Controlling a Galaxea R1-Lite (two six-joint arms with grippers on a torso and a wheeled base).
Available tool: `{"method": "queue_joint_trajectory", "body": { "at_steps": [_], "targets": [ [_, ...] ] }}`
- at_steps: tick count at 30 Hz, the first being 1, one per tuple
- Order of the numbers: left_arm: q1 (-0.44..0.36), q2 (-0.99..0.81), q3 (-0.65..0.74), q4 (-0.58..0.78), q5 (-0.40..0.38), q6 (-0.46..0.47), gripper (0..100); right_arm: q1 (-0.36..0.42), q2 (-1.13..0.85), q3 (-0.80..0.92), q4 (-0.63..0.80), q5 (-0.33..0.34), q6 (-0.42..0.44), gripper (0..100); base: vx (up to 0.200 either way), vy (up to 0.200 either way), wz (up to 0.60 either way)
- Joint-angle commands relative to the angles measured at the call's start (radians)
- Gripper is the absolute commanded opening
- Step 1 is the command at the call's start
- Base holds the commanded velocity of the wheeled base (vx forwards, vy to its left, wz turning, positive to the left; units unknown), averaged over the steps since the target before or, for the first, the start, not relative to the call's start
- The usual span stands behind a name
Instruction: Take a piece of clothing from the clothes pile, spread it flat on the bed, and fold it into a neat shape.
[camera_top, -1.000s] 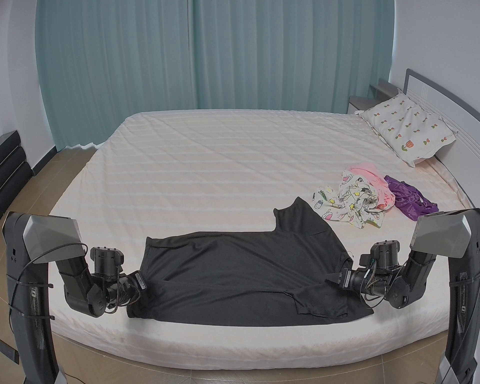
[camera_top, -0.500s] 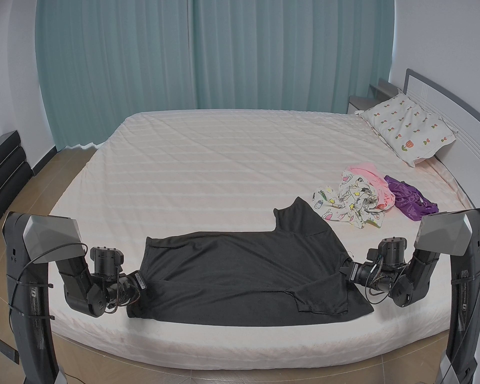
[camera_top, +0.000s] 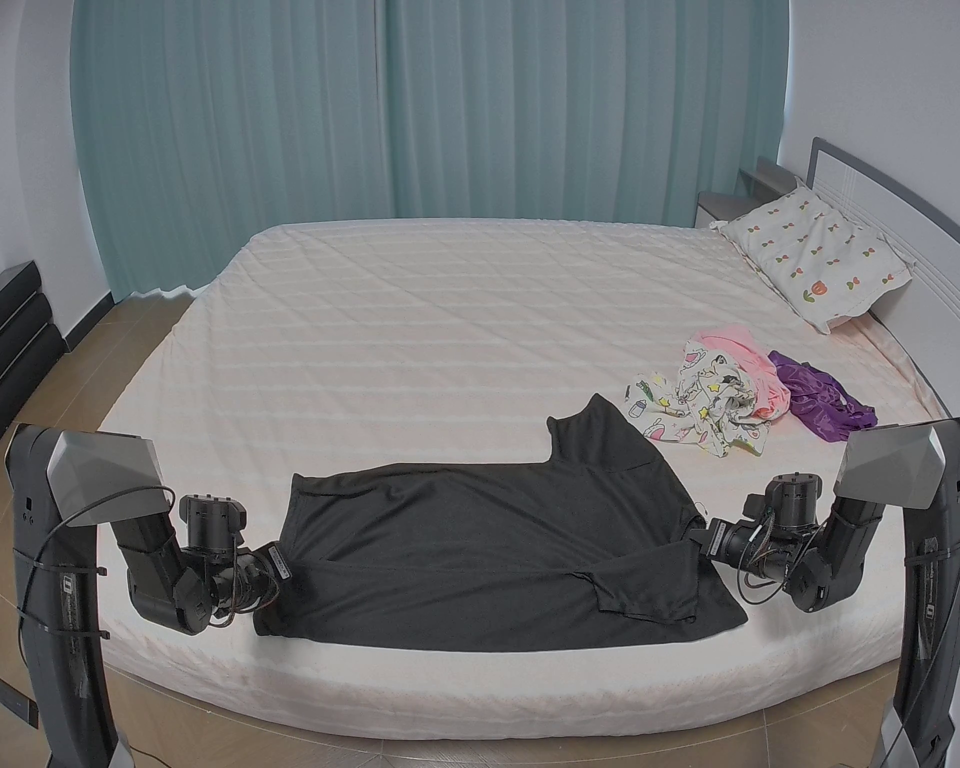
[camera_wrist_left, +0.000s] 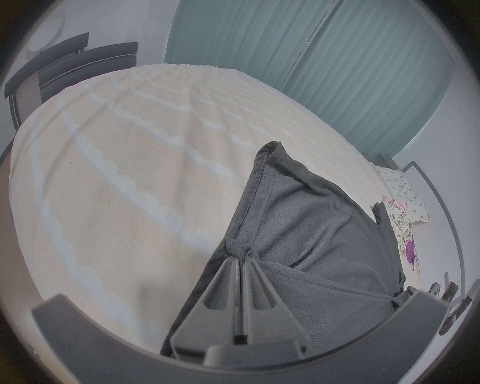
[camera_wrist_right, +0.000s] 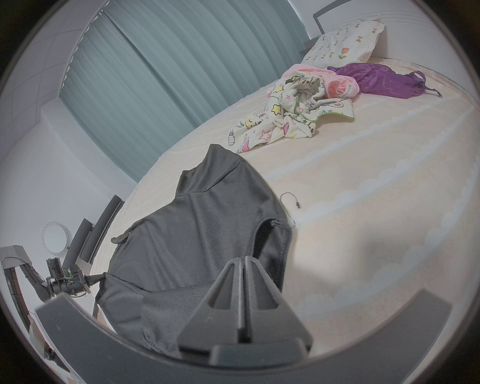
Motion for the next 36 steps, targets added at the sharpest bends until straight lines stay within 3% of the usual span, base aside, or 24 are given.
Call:
{"method": "queue_joint_trajectory", "body": {
  "at_steps": [1,5,6,7,13,20,24,36],
  "targets": [
    [-0.001,0.001,0.004,0.000,0.000,0.000,0,-0.001,0.001,0.003,-0.001,0.001,0.012,0,0.000,0.000,0.00],
    [-0.003,0.000,0.007,0.001,0.000,0.000,0,0.003,0.004,0.005,-0.012,0.002,0.023,0,0.000,0.000,0.00],
    [-0.003,0.000,0.009,0.001,0.000,0.000,100,0.006,0.006,0.006,-0.018,0.002,0.025,0,0.000,0.000,0.00],
    [-0.004,0.001,0.009,0.001,0.003,0.001,100,0.009,0.012,0.008,-0.019,0.002,0.025,100,0.000,0.000,0.00],
    [0.000,-0.013,0.015,0.000,0.003,0.000,100,-0.001,0.001,0.005,-0.023,-0.004,0.046,100,0.000,0.000,0.00],
    [0.035,-0.106,0.057,-0.029,-0.006,-0.008,100,-0.044,-0.092,0.040,-0.024,-0.009,0.244,100,0.000,0.000,0.00],
    [0.043,-0.126,0.047,-0.045,-0.003,-0.091,100,-0.052,-0.121,0.052,-0.023,-0.009,0.322,100,0.000,0.000,0.00],
    [0.051,-0.117,0.034,-0.040,-0.011,-0.106,100,-0.043,-0.114,0.063,-0.019,-0.009,0.345,100,0.183,0.000,0.00]
  ]
}}
